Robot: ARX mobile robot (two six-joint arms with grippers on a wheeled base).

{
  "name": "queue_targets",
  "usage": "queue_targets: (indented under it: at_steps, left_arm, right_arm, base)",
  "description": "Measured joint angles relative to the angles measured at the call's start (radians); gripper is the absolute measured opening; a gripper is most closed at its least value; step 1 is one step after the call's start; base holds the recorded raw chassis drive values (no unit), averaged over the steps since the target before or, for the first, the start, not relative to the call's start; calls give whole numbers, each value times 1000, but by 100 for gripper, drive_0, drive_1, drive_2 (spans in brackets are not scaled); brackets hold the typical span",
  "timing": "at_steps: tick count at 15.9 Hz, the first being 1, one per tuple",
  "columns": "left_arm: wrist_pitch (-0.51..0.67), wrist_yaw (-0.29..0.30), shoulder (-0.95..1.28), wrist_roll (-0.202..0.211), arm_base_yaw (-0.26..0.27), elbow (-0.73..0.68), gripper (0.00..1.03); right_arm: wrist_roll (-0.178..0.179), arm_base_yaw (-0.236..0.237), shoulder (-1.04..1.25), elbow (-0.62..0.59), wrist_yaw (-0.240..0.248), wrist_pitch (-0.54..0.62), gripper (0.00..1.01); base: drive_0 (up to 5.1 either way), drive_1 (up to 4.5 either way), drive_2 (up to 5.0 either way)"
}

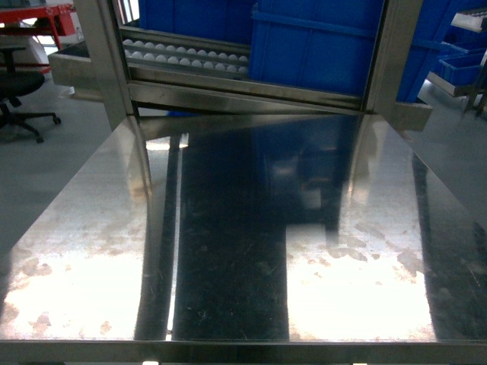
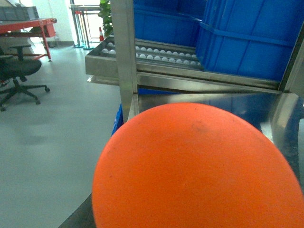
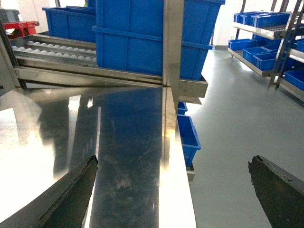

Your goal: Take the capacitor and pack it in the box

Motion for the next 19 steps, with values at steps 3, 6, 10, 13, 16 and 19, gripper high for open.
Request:
queue_targets:
  at_steps: [3,6,10,13,16,19]
  left_arm:
    - [-37,76,-86,-2,80,-47,44]
    - [-82,206,-163,-3,231,-82,44]
    - [-103,224,-238,-4,224,-114,44]
    - [-177,225,-311,-4,224,-124,44]
    - [-320,225,-449,-4,224,-125,44]
    - [-311,225,-449,-4,224,-125,44]
  right_arm:
    - [0,0,0,0,0,0,98]
    - [0,0,0,0,0,0,98]
    - [0,0,0,0,0,0,98]
    - [0,0,0,0,0,0,98]
    - [0,0,0,0,0,0,98]
    - [0,0,0,0,0,-1,98]
  base:
    - [0,0,0]
    - [0,0,0]
    - [0,0,0]
    - [0,0,0]
    - [0,0,0]
    - [0,0,0]
